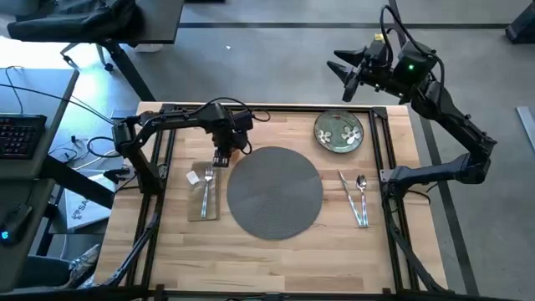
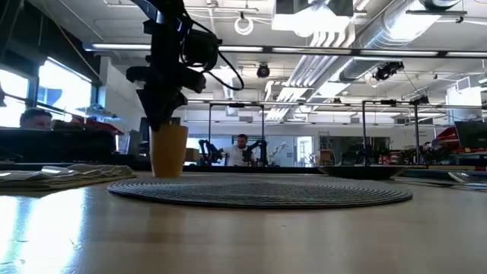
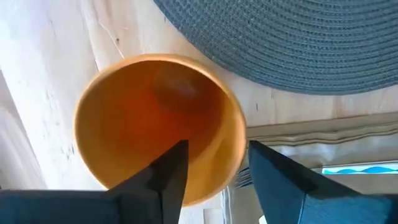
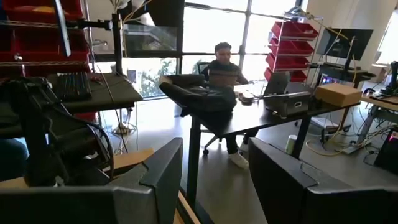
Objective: Set table place
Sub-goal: Put the green plate on the gray table mat
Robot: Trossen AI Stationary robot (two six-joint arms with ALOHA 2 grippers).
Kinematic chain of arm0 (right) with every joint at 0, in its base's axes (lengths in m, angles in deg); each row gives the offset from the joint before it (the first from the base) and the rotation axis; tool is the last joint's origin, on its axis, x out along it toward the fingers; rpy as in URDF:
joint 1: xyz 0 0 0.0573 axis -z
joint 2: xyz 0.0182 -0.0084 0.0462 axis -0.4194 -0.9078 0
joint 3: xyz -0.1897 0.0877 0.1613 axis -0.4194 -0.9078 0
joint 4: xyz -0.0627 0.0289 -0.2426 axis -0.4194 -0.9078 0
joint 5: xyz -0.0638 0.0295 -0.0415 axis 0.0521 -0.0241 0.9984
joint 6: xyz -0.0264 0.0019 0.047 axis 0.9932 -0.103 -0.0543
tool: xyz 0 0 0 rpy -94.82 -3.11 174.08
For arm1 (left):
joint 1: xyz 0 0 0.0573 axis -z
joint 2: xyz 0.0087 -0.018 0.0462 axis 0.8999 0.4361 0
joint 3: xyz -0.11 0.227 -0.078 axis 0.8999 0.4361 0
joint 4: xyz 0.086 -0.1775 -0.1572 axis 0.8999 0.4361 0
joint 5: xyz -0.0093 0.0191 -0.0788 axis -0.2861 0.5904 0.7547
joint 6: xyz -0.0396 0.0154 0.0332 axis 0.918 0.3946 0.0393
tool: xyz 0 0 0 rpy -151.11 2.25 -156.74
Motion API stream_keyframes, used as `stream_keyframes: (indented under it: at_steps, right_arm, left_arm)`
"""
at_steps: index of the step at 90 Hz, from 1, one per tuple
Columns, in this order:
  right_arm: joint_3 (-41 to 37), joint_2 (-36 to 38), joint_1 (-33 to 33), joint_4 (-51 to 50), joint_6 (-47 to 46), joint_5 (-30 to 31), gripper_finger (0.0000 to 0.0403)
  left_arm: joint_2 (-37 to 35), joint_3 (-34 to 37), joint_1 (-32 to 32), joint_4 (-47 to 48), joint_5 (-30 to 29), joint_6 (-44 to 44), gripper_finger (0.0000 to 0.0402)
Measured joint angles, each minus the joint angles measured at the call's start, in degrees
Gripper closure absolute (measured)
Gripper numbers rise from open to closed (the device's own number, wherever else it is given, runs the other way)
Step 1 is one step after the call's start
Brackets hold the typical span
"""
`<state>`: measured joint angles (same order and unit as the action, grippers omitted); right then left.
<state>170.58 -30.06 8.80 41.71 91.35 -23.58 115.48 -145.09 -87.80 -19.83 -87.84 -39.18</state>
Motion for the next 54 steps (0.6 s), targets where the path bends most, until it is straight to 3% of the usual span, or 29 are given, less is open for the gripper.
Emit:
stream_keyframes:
  at_steps: [54]
  right_arm:
    - [0.0,0.0,0.0,0.0,0.5,0.0,0.0242]
  left_arm:
    - [-0.9,-0.1,-1.1,2.6,1.2,5.2,0.0183]
